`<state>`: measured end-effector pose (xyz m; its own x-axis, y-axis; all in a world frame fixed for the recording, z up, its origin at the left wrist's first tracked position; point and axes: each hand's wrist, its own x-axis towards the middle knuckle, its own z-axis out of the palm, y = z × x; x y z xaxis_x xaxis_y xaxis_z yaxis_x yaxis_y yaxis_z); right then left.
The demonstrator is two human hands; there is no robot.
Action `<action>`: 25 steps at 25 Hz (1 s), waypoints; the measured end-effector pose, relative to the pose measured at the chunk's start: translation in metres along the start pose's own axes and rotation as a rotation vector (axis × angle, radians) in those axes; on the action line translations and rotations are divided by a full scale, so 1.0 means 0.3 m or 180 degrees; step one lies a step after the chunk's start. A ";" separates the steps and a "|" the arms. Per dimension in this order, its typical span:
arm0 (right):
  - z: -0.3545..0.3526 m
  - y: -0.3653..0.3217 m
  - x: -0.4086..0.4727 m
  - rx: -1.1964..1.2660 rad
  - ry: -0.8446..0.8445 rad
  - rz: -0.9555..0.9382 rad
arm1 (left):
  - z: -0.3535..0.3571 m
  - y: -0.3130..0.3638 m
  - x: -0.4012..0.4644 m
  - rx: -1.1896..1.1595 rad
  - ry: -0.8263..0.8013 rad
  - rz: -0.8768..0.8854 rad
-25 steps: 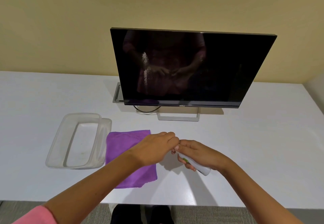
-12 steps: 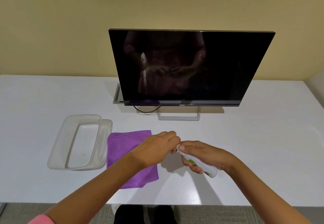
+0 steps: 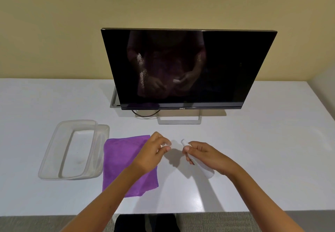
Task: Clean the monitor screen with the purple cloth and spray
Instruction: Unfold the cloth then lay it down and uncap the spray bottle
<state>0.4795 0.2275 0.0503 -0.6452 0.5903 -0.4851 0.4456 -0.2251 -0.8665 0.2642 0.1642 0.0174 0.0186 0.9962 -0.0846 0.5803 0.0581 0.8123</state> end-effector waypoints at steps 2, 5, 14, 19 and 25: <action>0.008 0.039 0.015 -0.0164 0.0447 -0.0140 | 0.043 -0.057 0.009 -0.0325 0.0065 -0.0440; 0.028 0.105 0.043 0.0090 0.1153 -0.0293 | 0.098 -0.127 0.041 -0.0787 0.0023 -0.1126; 0.094 0.258 0.105 0.0474 0.2262 -0.0351 | 0.224 -0.221 0.114 0.0737 0.0005 -0.0980; 0.098 0.283 0.111 0.0428 0.2333 -0.0378 | 0.251 -0.238 0.128 0.0917 -0.0021 -0.0926; 0.103 0.295 0.120 0.0270 0.2346 -0.0386 | 0.225 -0.213 0.103 0.1117 0.0064 -0.0752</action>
<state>0.4766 0.2047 -0.0473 -0.0907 0.9741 -0.2071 0.3292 -0.1669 -0.9294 0.2825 0.1870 -0.0760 -0.1620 0.9594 -0.2308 0.8088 0.2630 0.5259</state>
